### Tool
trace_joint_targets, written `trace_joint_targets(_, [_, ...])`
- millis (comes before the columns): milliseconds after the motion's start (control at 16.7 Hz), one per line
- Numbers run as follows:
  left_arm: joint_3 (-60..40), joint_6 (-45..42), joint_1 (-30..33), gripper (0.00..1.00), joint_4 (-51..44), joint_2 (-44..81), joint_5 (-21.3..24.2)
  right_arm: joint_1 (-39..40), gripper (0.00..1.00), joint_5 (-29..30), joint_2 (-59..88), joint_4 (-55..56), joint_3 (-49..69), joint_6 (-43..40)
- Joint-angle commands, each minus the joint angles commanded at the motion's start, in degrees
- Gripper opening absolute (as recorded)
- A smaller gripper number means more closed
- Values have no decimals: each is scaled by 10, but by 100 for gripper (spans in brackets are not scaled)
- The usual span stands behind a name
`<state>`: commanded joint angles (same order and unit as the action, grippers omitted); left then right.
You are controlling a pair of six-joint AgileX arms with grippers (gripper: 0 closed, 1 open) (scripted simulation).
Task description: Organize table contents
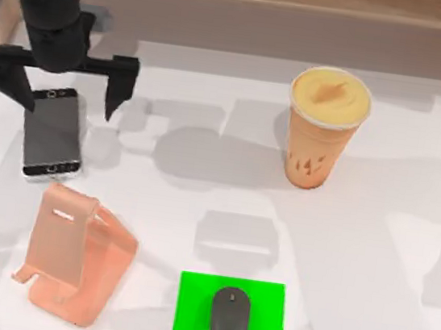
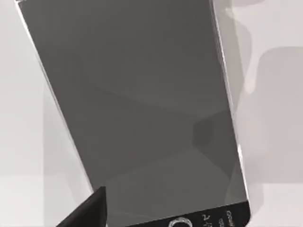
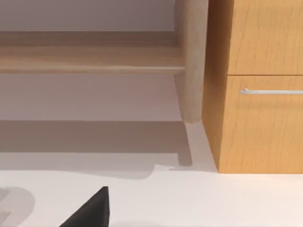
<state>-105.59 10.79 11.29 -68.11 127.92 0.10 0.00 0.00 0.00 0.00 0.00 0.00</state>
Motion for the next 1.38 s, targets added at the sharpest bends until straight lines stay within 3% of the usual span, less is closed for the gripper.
trace_joint_targets(300, [-22, 101, -43, 100, -13, 4, 1, 0, 100, 0, 0, 0, 0, 0])
trace_joint_targets(660, [-19, 103, -42, 100, -10, 3, 1, 0, 100, 0, 0, 0, 0, 0])
trace_joint_targets(1080, [65, 102, -44, 100, 112, 40, 1, 0, 100, 0, 0, 0, 0, 0])
trace_joint_targets(1380, [73, 102, -44, 100, 122, 45, 1, 0, 100, 0, 0, 0, 0, 0])
